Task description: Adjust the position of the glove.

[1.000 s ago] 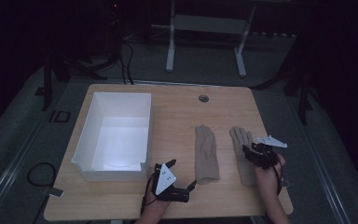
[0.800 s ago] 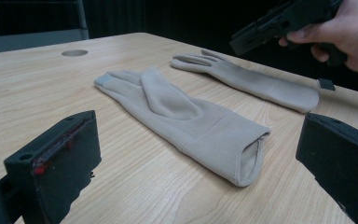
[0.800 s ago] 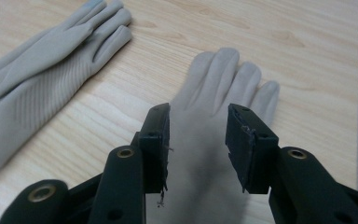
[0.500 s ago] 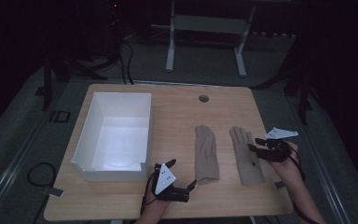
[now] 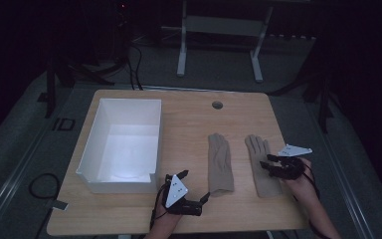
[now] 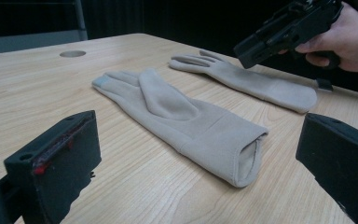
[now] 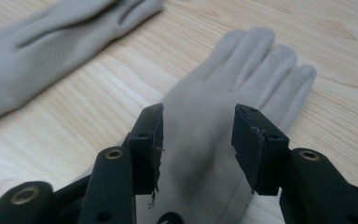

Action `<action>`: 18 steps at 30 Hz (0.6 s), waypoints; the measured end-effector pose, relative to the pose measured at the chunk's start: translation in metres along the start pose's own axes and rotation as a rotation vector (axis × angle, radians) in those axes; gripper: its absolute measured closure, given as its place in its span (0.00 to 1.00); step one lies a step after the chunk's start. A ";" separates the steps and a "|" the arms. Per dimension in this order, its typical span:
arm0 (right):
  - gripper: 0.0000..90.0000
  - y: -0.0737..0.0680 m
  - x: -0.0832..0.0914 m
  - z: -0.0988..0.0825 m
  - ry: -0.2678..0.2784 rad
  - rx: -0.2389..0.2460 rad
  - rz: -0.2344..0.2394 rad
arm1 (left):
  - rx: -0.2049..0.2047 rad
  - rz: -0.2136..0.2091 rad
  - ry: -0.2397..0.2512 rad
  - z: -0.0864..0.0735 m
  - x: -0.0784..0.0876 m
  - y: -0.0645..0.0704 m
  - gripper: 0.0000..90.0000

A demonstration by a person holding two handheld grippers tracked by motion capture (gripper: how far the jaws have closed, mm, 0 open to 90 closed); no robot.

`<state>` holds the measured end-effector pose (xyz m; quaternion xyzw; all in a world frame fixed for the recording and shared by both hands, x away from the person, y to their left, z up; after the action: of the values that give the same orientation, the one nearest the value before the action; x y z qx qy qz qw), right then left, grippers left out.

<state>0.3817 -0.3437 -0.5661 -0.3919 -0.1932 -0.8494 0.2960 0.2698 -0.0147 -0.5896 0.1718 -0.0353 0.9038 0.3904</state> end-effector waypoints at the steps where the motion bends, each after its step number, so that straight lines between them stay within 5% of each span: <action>1: 0.59 0.001 -0.002 -0.001 0.004 -0.003 -0.007 | 0.000 0.000 0.000 0.000 0.000 0.000 0.00; 8: 0.63 -0.004 -0.022 -0.013 0.002 -0.045 -0.012 | -0.001 0.000 0.000 0.000 0.000 0.000 0.00; 12: 0.84 -0.005 -0.020 -0.014 -0.005 -0.094 -0.029 | -0.003 -0.002 0.002 0.000 0.000 0.001 0.00; 18: 0.92 -0.010 -0.018 -0.008 -0.045 -0.134 -0.098 | -0.002 -0.001 0.002 0.000 0.000 0.001 0.00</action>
<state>0.3800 -0.3338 -0.5864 -0.4201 -0.1615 -0.8648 0.2228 0.2695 -0.0153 -0.5895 0.1703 -0.0359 0.9038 0.3909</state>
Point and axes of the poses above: each handheld gripper's, and its own axes: x roughly backward along the jaws, z roughly out of its top, y roughly to its right, the point moved 5 cm from there along -x, roughly forward along the jaws, and after that the axes turned 8 degrees about -y, right-handed, at the moved point
